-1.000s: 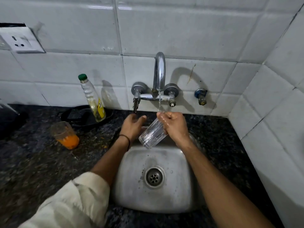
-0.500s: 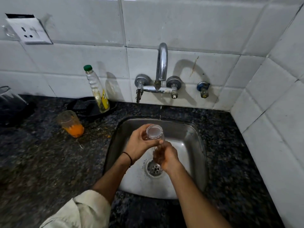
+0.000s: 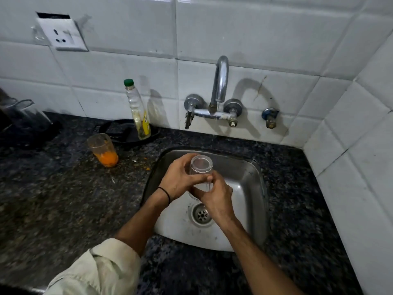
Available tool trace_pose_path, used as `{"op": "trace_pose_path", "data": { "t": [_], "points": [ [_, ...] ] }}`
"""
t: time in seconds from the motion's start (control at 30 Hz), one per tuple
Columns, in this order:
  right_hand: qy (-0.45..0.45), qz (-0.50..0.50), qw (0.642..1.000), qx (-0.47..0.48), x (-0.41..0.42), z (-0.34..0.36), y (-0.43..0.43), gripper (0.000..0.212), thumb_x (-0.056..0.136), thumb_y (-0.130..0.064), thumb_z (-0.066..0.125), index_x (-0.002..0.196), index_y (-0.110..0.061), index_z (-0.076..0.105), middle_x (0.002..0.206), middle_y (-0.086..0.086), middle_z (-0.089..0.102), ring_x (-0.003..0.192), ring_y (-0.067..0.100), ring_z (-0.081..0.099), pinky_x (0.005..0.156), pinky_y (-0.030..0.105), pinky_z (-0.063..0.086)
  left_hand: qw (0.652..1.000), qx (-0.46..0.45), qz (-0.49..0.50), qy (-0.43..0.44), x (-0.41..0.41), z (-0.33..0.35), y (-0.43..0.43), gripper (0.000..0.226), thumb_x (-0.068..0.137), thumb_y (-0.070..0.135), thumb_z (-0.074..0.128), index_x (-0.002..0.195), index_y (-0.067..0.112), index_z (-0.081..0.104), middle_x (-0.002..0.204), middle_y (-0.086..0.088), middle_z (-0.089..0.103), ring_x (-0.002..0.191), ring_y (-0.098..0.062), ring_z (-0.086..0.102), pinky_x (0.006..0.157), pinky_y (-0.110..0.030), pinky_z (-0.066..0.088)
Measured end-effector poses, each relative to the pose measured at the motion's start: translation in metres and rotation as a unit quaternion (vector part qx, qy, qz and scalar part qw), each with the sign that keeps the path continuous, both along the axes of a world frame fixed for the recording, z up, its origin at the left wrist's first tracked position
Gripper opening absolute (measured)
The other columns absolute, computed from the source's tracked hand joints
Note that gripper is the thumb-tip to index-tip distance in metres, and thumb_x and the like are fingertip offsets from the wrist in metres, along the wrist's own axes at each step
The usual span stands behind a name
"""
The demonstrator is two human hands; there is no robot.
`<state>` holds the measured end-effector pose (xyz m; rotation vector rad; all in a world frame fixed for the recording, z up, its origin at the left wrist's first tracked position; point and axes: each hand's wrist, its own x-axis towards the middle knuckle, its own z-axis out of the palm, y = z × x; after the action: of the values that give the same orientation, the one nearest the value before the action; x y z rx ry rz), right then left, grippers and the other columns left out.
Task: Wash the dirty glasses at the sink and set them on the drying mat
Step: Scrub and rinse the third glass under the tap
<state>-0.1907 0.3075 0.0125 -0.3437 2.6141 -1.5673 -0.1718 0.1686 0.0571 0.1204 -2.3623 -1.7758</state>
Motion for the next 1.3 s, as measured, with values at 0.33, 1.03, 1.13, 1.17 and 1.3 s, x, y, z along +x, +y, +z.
{"op": "trace_pose_path", "data": {
  "t": [0.33, 1.03, 1.13, 1.17, 1.3],
  "points": [
    [0.027, 0.096, 0.992, -0.081, -0.012, 0.043, -0.071, 0.046, 0.067, -0.038, 0.090, 0.106, -0.031, 0.066, 0.099, -0.015, 0.072, 0.090, -0.004, 0.066, 0.077, 0.018, 0.054, 0.993, 0.070, 0.093, 0.032, 0.043, 0.025, -0.091, 0.051, 0.086, 0.053, 0.063, 0.127, 0.022, 0.061, 0.121, 0.006, 0.068, 0.112, -0.006, 0.064, 0.091, -0.027, 0.054],
    [-0.148, 0.225, 0.936, -0.226, 0.011, 0.074, -0.503, 0.027, 0.076, -0.019, 0.086, 0.098, -0.016, 0.071, 0.096, 0.002, 0.076, 0.089, 0.013, 0.072, 0.077, 0.023, 0.054, 0.903, -0.010, 0.419, -0.094, 0.148, -0.034, -0.491, 0.013, 0.097, 0.018, 0.059, 0.102, 0.023, 0.070, 0.098, 0.003, 0.072, 0.094, -0.012, 0.067, 0.077, -0.021, 0.051],
    [-0.135, 0.232, 0.938, -0.218, 0.018, 0.059, -0.565, 0.025, 0.074, -0.016, 0.088, 0.091, -0.015, 0.069, 0.088, 0.001, 0.074, 0.083, 0.014, 0.071, 0.076, 0.027, 0.055, 0.885, -0.058, 0.441, -0.135, 0.156, -0.046, -0.539, 0.015, 0.096, 0.019, 0.059, 0.108, 0.019, 0.069, 0.100, 0.002, 0.069, 0.096, -0.017, 0.064, 0.078, -0.023, 0.048],
    [-0.124, 0.235, 0.940, -0.214, 0.020, 0.053, -0.586, 0.022, 0.074, -0.014, 0.087, 0.085, -0.019, 0.070, 0.084, -0.002, 0.074, 0.081, 0.013, 0.071, 0.074, 0.027, 0.055, 0.879, -0.077, 0.445, -0.151, 0.158, -0.051, -0.556, 0.019, 0.096, 0.019, 0.059, 0.113, 0.017, 0.068, 0.104, 0.001, 0.069, 0.097, -0.017, 0.063, 0.081, -0.024, 0.047],
    [-0.074, 0.233, 0.950, -0.194, 0.021, 0.030, -0.656, 0.021, 0.072, -0.017, 0.089, 0.085, -0.019, 0.072, 0.084, -0.001, 0.076, 0.081, 0.014, 0.073, 0.074, 0.030, 0.059, 0.861, -0.199, 0.427, -0.192, 0.161, -0.075, -0.609, 0.030, 0.096, 0.025, 0.058, 0.124, 0.015, 0.062, 0.127, -0.004, 0.062, 0.115, -0.025, 0.059, 0.094, -0.034, 0.046]
  ]
}}
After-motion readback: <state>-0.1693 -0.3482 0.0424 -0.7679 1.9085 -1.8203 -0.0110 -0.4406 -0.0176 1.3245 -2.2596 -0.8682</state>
